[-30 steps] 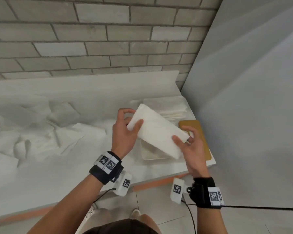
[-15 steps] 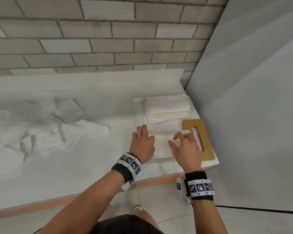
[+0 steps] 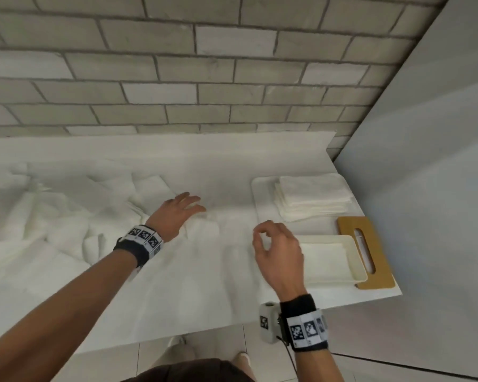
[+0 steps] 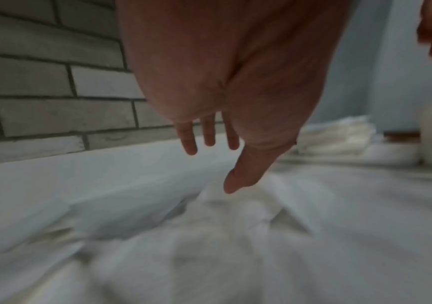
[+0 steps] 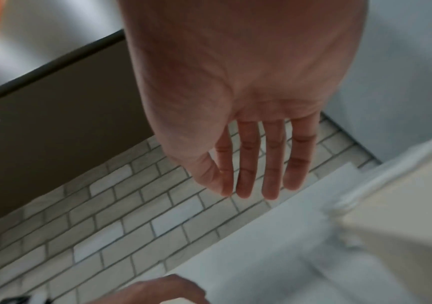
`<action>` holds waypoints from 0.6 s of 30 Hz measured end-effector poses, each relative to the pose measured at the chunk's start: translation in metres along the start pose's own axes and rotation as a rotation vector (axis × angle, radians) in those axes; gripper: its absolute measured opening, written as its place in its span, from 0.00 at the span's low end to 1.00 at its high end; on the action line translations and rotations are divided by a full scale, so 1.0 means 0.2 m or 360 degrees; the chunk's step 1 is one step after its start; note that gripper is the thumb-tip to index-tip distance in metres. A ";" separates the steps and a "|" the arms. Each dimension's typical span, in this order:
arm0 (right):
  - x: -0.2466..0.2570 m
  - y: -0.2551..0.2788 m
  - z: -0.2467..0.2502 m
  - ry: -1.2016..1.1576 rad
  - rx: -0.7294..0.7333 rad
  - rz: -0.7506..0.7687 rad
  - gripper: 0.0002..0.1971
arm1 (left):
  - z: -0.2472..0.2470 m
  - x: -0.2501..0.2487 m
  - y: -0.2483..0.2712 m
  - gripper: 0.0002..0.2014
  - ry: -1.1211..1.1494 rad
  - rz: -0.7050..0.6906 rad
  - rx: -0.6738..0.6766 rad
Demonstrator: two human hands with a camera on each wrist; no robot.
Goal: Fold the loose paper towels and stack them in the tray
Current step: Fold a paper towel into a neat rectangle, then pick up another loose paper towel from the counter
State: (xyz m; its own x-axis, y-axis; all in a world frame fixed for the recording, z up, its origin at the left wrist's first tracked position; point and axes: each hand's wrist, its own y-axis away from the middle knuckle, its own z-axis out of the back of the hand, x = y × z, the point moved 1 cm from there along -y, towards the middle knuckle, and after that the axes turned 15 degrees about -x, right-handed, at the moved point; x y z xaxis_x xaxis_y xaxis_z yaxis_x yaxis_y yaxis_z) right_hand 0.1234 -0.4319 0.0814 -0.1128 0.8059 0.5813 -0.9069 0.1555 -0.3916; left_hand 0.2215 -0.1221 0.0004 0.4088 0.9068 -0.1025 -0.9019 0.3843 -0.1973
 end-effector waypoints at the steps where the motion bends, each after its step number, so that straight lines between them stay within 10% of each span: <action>1: 0.05 0.01 -0.08 -0.0017 0.0063 0.0019 0.04 | -0.02 0.06 -0.01 0.45 0.0022 -0.0058 0.0085; 7: 0.15 0.13 -0.47 -0.0165 0.0393 -0.0182 0.03 | -0.02 0.13 -0.10 0.09 0.0425 0.0290 0.0193; 14: 0.28 0.17 -0.59 -0.0975 0.0458 -0.1167 0.37 | 0.11 0.01 -0.03 0.13 0.1423 0.0855 -0.0367; 18: 0.34 0.12 -0.66 -0.1481 0.0183 -0.1575 0.17 | 0.11 -0.01 0.04 0.20 0.1492 0.0673 -0.0118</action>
State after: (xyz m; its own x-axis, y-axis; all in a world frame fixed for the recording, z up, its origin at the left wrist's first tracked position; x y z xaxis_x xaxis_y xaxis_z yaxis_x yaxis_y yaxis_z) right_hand 0.1477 -0.2980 0.0169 0.4101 -0.3009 0.8610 -0.7907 0.3533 0.5001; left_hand 0.2094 -0.1166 0.0207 0.0334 0.4538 -0.8905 -0.9994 0.0251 -0.0247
